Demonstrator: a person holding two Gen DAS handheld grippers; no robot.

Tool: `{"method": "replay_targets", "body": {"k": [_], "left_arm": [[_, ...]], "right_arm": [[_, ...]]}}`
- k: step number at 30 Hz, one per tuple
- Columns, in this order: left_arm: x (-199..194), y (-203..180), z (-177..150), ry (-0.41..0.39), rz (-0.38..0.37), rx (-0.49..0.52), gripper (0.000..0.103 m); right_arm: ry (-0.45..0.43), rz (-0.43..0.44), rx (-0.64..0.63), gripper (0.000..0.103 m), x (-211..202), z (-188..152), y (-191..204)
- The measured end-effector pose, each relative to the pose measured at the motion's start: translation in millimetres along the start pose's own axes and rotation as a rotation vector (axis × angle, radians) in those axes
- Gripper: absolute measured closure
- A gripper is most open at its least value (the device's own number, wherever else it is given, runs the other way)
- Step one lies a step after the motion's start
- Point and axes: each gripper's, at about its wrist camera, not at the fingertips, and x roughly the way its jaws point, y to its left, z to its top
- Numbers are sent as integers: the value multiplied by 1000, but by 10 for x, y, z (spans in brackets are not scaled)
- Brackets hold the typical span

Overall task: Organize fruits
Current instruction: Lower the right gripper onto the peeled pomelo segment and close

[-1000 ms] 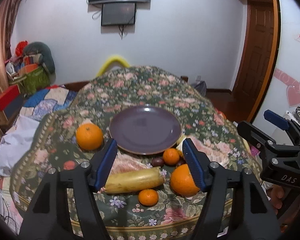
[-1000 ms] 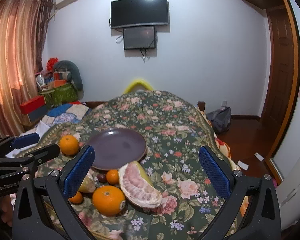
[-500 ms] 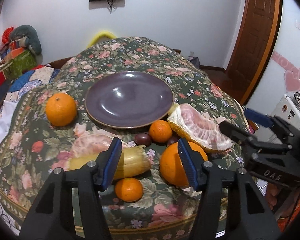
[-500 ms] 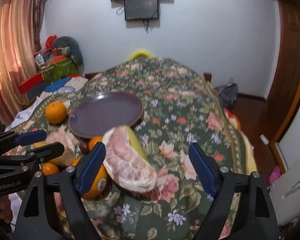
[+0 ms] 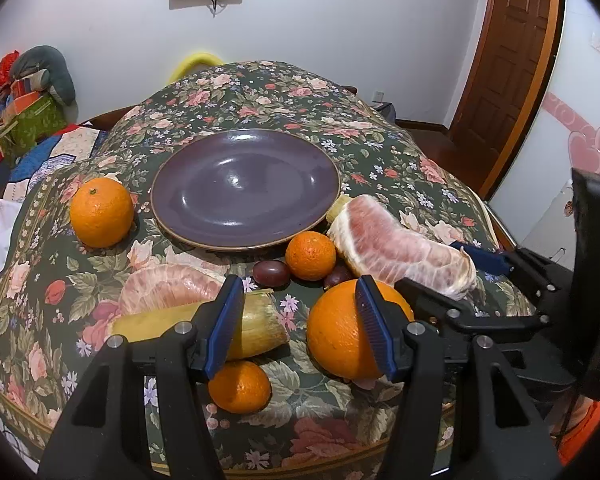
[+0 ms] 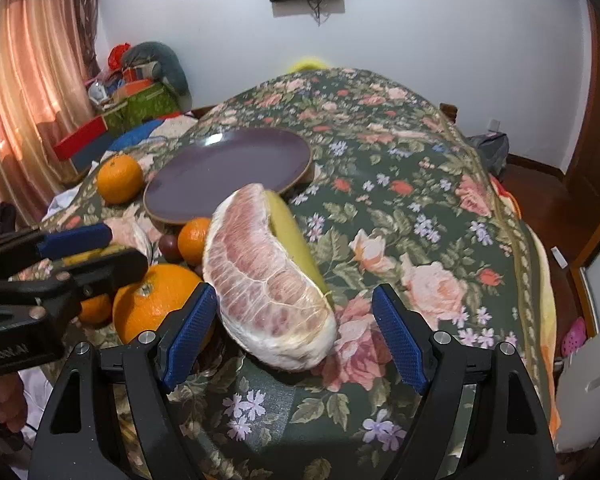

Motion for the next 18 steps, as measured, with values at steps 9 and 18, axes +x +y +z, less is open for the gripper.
{"method": "replay_targets", "body": {"k": [9,18], "left_arm": [[-9,-76,7,16,-24,12,45],[-61,-179,-36,45,-60,3,45]], "right_arm": [[11,42,12,45,-1,-42,6],[17,33,34,46,-174,-132,-108]]}}
